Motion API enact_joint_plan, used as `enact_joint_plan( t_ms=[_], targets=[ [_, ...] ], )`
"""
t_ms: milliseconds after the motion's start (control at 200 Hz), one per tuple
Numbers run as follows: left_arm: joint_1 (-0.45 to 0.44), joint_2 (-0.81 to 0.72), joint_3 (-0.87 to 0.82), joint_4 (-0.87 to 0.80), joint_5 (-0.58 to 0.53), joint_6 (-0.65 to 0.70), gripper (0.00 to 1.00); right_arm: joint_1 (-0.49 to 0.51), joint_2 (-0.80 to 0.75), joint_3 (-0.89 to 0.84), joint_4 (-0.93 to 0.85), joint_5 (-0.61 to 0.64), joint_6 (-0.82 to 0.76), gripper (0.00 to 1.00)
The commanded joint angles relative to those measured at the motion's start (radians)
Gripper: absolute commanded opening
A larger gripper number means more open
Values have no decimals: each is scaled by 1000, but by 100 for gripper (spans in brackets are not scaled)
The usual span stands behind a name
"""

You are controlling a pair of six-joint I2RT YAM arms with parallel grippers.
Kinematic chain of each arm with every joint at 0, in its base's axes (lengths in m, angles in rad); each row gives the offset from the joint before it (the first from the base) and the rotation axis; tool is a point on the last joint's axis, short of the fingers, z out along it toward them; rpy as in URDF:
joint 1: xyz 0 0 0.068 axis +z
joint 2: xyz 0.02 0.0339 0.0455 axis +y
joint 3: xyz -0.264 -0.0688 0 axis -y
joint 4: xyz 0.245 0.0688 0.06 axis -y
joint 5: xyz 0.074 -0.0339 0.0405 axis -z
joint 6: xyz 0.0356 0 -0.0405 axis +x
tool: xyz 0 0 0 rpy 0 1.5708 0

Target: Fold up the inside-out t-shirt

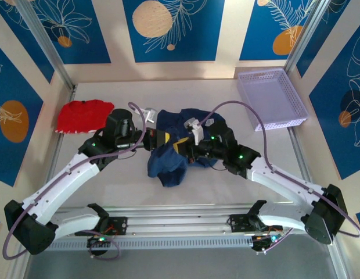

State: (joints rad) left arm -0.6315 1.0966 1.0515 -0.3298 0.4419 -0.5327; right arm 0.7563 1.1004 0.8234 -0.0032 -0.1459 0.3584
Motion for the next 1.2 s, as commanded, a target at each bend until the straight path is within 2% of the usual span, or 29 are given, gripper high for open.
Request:
enact_joint_plan(
  t_ms=[0,70,165,390,615,685,760,820,885,970,1010,1060,1195],
  targets=[
    [-5,-47,-21,29,-31,29,16,-90,-57,-65,119,-239,62,0],
    [-4,-60,-41,29,-25,53,30,-136,-66,-92,178,-334,97,0],
    [-8,-59,-73,60,40,59,37,-175,-66,-124,256,-403,137,0],
    [-19,-13,-93,135,148,53,38,-197,-66,-135,285,-441,143,0],
    [-19,67,-55,178,140,42,39,-196,-66,-150,283,-464,113,0],
    [-17,101,-36,174,129,42,32,-196,-72,-159,287,-468,108,0],
    [-17,127,-31,200,140,35,15,-196,-84,-170,284,-462,101,0],
    [-16,128,-32,228,159,39,0,-196,-94,-180,257,-441,88,0],
    [-10,90,-47,261,174,68,0,-196,-114,-189,188,-348,85,0],
    [-7,-11,-97,317,190,142,0,-196,-135,-170,-13,-73,129,16],
    [-7,-58,-121,333,186,185,0,-195,-146,-156,-91,2,138,25],
    [-6,-103,-147,332,176,247,0,-185,-175,-153,-129,28,117,30],
    [-7,-163,-204,318,147,377,0,-144,-254,-146,-134,28,-1,38]
  ],
)
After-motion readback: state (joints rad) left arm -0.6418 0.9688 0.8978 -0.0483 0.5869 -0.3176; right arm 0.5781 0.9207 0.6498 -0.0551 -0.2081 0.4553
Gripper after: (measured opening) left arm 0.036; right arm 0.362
